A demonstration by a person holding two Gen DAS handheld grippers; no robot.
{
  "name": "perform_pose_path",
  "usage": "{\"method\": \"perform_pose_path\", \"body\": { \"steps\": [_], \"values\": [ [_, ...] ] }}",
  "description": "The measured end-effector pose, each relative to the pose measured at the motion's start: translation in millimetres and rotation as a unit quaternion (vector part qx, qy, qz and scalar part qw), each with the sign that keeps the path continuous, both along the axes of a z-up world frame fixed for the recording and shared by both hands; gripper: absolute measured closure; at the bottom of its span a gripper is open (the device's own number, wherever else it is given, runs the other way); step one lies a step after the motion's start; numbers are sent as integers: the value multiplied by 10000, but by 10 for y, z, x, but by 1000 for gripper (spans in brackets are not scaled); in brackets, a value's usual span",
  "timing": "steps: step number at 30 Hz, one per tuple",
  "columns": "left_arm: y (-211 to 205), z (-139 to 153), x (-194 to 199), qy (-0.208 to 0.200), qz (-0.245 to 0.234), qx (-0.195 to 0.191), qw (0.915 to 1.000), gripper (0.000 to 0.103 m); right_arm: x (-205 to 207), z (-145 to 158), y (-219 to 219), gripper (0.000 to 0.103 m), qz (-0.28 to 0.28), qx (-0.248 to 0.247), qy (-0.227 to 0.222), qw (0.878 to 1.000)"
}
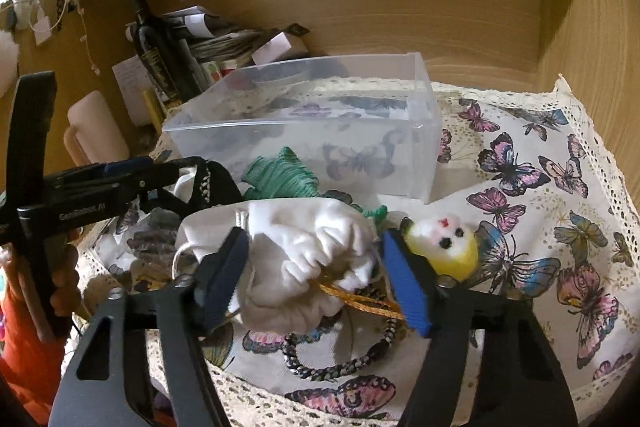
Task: Organize soft objects
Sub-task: 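Grasp the black eye mask with the left tool while the right tool grasps the white drawstring pouch, then carry the mask and pouch into the clear box and open both tools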
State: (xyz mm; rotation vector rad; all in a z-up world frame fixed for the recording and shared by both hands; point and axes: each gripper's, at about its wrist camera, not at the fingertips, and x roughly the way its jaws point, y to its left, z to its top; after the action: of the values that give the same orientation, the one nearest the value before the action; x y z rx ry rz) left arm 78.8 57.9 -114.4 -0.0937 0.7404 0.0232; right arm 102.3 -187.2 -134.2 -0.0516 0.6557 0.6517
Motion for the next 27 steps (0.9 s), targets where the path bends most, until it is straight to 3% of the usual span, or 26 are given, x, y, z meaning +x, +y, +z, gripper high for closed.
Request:
{"method": "perform_pose_path", "body": {
  "steps": [1,6,9,12,19,27],
  "values": [
    [3,-24,45,59,-43,0,10000,47,14,-2,-8,55,-20,-16,5,10000],
    [31,-157,191,423,-223,-277,9985,48,37,-11,6,69,76,-11,44,10000],
    [24,-173,169,411,-275,-379,9981,65,18,6,28,76,92,-63,-65,9999],
    [2,-153,92,269,-148,-238,9992,77,17,40,19,83,85,-26,-144,9999],
    [-155,15,-217,-177,-4,313,9994,89,-28,199,-75,86,-32,173,-442,9989],
    [-198,412,-369,-635,-23,247,9977,96,-48,475,-193,86,-163,443,-783,9958]
  ]
}}
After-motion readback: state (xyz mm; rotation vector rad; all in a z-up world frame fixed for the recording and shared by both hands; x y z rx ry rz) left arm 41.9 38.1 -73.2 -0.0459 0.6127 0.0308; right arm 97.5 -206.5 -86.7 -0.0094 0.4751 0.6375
